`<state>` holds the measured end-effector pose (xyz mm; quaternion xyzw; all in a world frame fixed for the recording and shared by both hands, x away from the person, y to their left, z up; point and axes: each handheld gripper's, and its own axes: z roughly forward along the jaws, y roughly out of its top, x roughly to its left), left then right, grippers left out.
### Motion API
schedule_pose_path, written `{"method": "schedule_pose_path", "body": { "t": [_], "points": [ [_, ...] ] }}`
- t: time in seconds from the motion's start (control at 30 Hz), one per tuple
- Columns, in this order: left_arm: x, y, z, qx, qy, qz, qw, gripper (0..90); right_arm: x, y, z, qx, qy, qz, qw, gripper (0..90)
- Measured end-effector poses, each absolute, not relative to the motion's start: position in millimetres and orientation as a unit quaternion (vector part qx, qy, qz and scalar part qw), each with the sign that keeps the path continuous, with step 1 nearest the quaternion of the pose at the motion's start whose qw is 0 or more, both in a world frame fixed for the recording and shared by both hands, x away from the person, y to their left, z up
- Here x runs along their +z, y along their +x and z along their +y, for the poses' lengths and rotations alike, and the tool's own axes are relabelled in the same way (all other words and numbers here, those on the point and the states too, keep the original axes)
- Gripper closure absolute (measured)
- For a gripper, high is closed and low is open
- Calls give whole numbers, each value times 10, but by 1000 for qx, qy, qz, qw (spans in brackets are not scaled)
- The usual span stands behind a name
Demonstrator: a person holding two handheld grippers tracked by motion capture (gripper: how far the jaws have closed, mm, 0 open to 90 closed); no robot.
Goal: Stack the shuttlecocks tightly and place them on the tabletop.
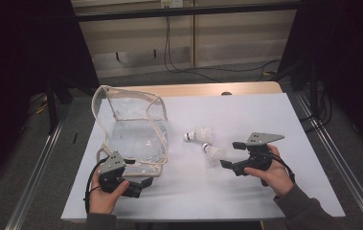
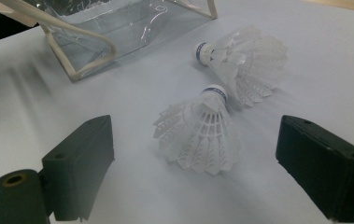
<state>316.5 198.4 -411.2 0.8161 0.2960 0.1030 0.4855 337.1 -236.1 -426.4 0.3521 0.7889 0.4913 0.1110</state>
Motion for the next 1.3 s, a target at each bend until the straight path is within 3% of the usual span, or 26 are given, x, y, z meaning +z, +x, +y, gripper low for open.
{"method": "schedule_pose_path", "body": {
  "t": [1.3],
  "points": [
    [-4111, 3163, 1986, 102, 815, 297, 486, 24, -4366, 3294, -2179, 479, 345, 802, 94, 100]
  ]
}}
